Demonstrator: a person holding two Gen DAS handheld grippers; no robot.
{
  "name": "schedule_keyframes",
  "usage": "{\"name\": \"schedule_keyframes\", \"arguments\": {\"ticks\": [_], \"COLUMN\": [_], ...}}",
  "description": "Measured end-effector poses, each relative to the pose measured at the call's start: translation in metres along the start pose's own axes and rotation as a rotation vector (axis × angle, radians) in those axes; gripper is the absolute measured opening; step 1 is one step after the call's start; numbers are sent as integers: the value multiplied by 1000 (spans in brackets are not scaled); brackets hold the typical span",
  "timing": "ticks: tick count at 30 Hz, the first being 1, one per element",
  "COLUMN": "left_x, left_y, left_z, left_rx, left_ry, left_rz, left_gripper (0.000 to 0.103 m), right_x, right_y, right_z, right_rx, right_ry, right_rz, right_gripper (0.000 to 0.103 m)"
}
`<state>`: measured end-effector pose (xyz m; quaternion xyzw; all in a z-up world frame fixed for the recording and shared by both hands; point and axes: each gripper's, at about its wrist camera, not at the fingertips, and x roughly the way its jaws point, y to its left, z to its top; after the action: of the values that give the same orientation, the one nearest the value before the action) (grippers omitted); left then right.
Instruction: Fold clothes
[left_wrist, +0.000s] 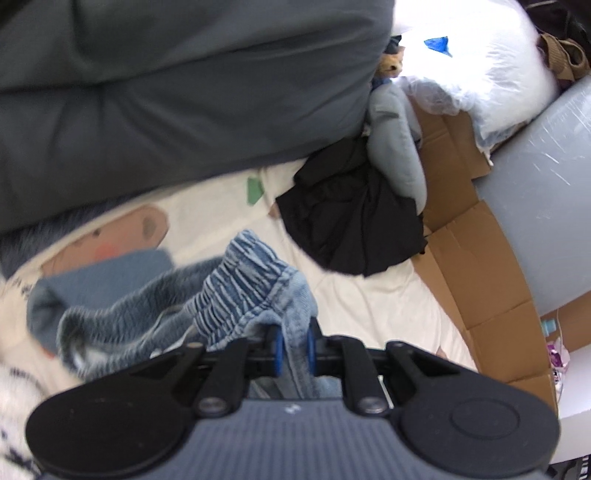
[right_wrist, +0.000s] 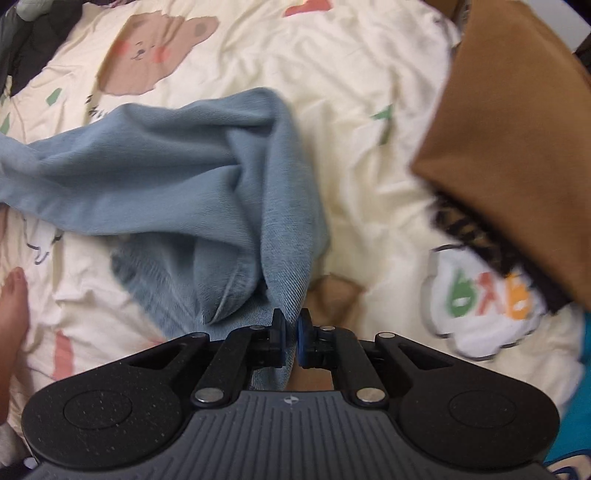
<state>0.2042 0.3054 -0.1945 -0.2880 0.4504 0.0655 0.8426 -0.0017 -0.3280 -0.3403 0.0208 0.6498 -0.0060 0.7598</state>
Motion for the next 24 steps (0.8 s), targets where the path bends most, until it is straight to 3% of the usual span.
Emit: {"name": "schedule_keyframes", "arguments": {"ticks": [11,24], "left_x": [42,118], "left_y": [-25,-35], "left_z": [44,72], "left_rx": [0,-3], "left_ry": [-21,-4], "left_rz": [8,58], "left_gripper": [12,10], "right_x": [-7,2], "right_y": [-44,-48], "right_z": [24,46], "right_rx": [-56,-87], "right_ry": [17,19], "right_rz": [-182,-264], "right_gripper": [5,5]}}
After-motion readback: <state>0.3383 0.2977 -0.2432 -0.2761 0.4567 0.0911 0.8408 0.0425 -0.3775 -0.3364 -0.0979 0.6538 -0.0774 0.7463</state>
